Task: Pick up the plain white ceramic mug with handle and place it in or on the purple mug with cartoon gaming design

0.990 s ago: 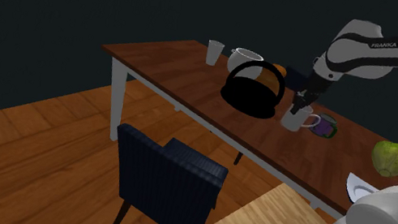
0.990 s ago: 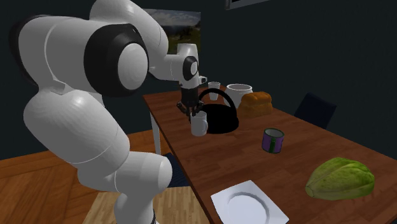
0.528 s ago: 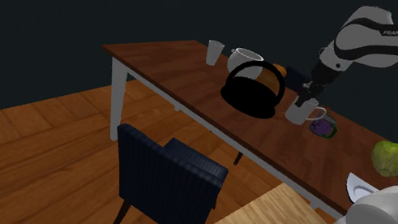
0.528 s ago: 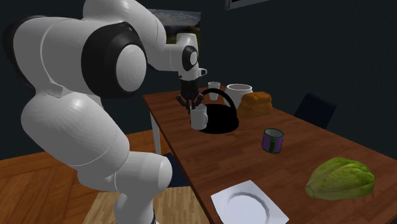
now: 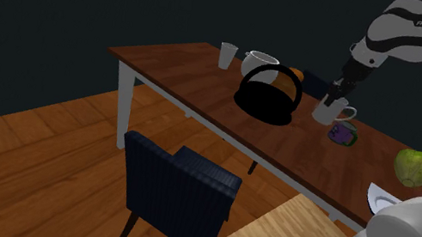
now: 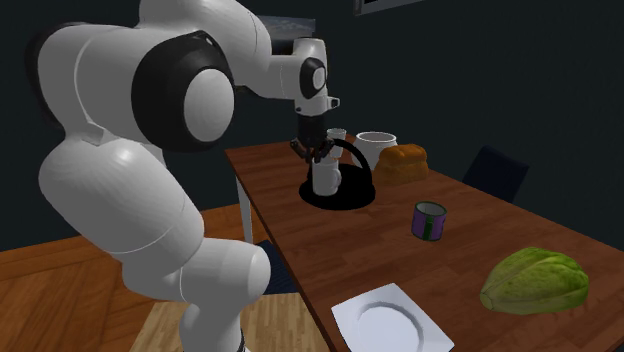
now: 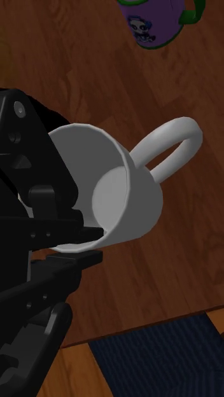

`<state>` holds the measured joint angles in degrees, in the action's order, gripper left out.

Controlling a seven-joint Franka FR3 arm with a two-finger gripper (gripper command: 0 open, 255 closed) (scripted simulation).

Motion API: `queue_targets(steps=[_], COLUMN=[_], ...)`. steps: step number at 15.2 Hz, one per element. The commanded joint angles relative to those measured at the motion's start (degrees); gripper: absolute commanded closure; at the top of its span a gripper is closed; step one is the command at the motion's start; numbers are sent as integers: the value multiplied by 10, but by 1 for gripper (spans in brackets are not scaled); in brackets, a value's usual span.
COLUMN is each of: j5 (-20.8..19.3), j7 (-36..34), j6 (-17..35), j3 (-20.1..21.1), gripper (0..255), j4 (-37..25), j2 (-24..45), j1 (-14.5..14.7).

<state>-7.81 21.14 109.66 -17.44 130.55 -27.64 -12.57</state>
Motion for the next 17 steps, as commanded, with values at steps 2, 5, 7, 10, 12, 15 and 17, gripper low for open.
queue_targets(steps=[2,5,7,10,12,15,17], j5=[-1,4,11,29,46,81,111], j7=[44,90,122,171,206,261,300], j6=[0,-3,-6,-12,-18,-30,-42], j3=[-34,-69,-93,-128,-151,-185,-204], gripper=[255,255,255,255,255,255,255], j4=[-34,-75,-105,-155,-192,-254,-300], j2=[31,67,94,139,174,233,277], j1=[-8,-14,-18,-23,-27,-38,-50])
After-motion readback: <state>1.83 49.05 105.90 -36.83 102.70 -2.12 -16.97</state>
